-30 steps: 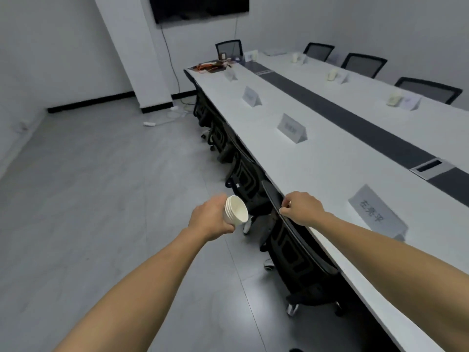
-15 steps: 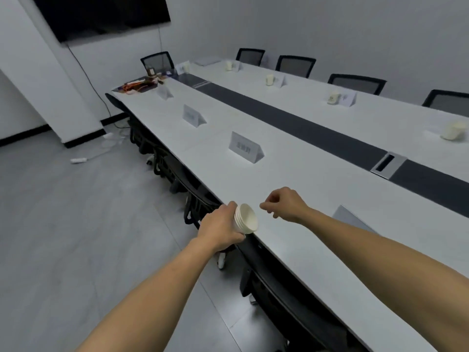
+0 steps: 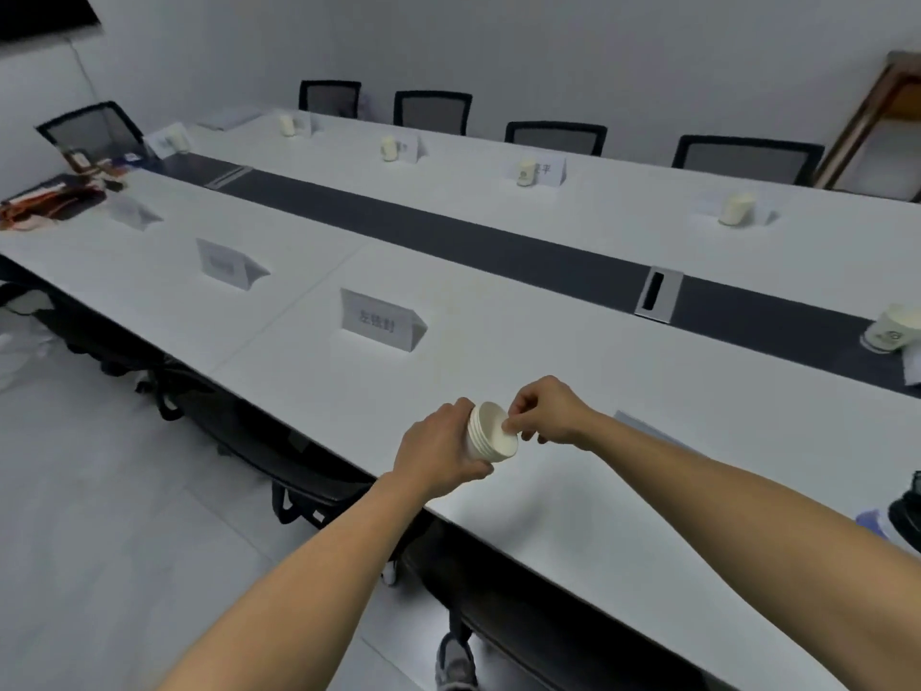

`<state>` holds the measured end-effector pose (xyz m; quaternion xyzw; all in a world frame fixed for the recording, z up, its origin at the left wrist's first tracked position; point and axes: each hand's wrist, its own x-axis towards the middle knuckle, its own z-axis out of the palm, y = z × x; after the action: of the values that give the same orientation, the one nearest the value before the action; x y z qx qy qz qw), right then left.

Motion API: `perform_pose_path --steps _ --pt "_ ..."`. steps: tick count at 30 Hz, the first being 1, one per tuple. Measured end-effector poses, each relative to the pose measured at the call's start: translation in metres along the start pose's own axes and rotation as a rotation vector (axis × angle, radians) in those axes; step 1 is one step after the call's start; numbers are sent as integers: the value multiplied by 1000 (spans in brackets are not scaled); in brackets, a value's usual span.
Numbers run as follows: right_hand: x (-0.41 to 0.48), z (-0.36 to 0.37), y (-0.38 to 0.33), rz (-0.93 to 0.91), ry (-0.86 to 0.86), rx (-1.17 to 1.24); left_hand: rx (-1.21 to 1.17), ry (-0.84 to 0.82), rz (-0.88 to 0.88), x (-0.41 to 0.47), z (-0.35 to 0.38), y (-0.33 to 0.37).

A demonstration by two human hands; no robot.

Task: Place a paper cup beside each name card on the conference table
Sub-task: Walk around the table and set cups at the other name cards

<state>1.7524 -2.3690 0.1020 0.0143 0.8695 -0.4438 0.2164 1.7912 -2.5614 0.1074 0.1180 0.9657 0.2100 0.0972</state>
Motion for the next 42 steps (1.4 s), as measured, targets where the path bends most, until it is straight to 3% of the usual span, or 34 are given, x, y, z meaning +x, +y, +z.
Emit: perform_pose_path --steps 17,21,29,34,42 --pt "17 -51 44 292 359 223 52 -237 365 124 19 19" --pt "8 -93 59 351 464 262 60 -257 387 143 26 39" --pt "-1 -173 135 539 833 334 141 -330 339 166 48 56" --pt "13 -154 195 730 724 260 178 -398 301 161 72 59" --pt "32 -136 207 796 671 250 184 -402 223 153 76 44"
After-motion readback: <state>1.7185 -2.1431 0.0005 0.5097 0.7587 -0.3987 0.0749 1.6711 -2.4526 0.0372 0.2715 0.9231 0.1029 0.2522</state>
